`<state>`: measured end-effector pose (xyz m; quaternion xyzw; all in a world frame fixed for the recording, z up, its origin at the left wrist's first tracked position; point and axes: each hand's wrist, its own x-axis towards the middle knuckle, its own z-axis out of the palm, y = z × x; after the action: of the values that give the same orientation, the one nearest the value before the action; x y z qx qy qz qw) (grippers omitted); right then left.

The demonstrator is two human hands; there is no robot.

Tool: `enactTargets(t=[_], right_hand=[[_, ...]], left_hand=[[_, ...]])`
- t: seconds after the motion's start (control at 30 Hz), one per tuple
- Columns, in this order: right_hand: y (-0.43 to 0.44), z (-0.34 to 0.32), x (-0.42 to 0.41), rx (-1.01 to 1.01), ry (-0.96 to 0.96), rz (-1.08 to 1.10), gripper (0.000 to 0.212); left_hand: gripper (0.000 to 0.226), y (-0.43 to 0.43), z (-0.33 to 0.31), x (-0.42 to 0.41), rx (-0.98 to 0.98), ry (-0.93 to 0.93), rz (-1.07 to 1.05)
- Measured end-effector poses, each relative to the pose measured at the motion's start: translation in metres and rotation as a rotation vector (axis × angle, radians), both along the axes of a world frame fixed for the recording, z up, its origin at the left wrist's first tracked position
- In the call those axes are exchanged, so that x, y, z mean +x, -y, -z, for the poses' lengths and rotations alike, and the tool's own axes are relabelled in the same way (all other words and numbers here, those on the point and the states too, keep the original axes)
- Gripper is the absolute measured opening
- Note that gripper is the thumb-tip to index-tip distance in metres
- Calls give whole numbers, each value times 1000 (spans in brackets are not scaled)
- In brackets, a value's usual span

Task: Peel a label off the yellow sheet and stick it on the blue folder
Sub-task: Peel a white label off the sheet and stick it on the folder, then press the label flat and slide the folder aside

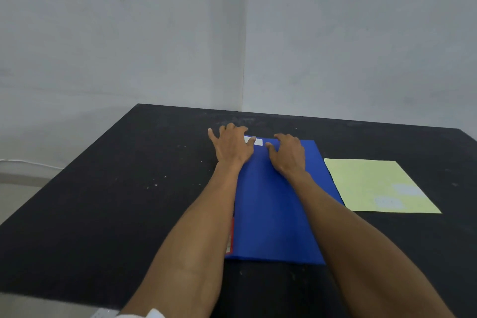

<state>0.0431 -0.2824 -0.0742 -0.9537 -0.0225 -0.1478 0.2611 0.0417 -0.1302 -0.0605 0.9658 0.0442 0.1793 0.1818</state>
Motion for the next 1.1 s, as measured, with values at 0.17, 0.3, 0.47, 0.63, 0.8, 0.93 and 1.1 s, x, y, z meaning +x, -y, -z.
enactTargets(t=[0.17, 0.3, 0.47, 0.63, 0.8, 0.93, 1.1], right_hand=[[19, 6, -31, -261, -33, 3, 50], [32, 13, -56, -262, -92, -24, 56], [41, 15, -84, -276, -108, -57, 58], [45, 15, -101, -289, -127, -52, 59], [51, 21, -110, -261, -160, -34, 61], [47, 22, -114, -255, -165, -29, 61], [29, 20, -118, -260, -166, -22, 61]], left_hand=[[45, 19, 10, -32, 153, 23, 169], [54, 35, 24, -57, 184, -80, 204], [60, 48, 30, -86, 215, -151, 208], [61, 55, 27, -103, 227, -178, 234], [65, 55, 30, -114, 200, -242, 240], [67, 50, 32, -116, 225, -261, 251], [68, 33, 34, -116, 237, -255, 255]])
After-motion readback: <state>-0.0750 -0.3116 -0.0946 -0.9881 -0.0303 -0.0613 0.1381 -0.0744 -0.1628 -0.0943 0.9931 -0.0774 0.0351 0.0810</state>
